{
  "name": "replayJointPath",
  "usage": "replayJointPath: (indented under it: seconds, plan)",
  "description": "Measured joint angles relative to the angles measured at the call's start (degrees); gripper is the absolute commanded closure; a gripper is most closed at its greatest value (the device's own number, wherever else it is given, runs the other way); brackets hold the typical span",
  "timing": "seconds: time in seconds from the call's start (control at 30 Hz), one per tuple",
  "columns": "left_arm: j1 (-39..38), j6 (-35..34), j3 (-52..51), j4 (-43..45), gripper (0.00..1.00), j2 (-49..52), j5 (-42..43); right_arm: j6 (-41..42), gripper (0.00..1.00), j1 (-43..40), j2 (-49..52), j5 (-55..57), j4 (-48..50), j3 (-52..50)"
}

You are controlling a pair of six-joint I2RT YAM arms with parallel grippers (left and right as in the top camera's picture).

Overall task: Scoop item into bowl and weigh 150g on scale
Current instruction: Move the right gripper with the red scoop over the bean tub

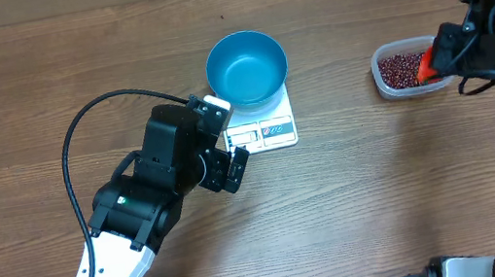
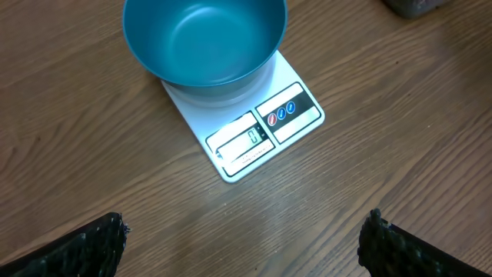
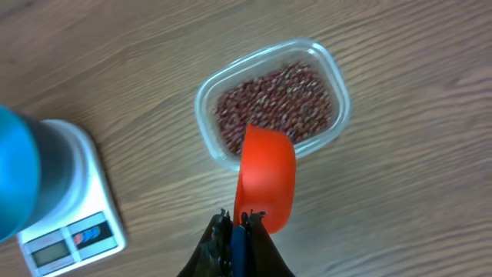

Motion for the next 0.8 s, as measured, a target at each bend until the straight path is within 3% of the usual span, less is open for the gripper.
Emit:
replayJointPath:
  seconds: [0.8]
  plan:
    - [0.0,0.0,0.0,0.0,0.0,0.0,0.0,-16.92,0.96,-1.38,16.31,1.49,10.67,0.02]
